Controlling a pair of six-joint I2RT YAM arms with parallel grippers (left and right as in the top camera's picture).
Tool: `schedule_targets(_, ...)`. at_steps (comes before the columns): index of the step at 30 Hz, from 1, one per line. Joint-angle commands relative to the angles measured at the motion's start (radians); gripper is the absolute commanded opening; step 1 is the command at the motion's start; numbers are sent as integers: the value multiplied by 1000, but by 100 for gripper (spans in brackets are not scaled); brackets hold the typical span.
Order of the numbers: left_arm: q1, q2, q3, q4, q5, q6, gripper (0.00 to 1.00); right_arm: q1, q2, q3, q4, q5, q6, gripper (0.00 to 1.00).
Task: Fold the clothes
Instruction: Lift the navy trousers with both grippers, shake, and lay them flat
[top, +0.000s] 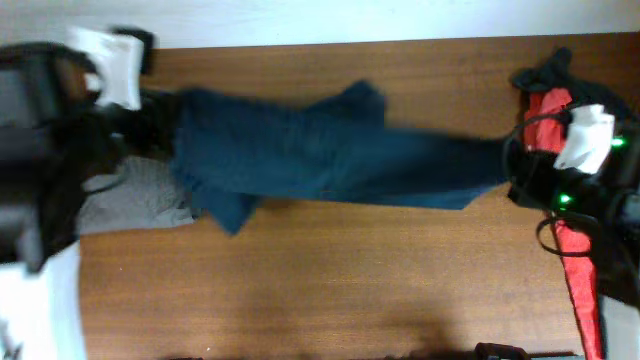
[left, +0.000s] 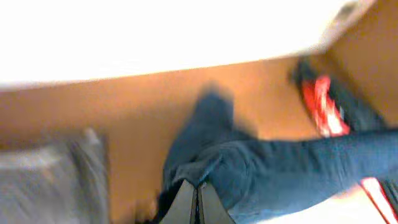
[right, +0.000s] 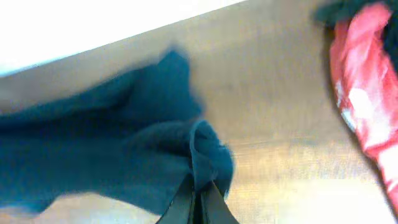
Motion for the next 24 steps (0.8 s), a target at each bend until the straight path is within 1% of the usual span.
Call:
schedule_targets(1,7,-23,193,-10,-51,20,0,-9,-20,140,-27,14,-3,4)
schedule_targets(5,7,-23,306,-28,-55,20,0,-9,-20,284,-66,14,3,4)
schedule_targets(10,7,-18,316,-25,-76,19,0,-9,-19,402,-69,28,5,4)
schedule_targets(18,6,27,316,2,-73,20,0,-9,8,425,-77,40,8,4)
schedule_targets(24,6,160,316,25,60,19,0,-9,108,425,-41,40,8,4)
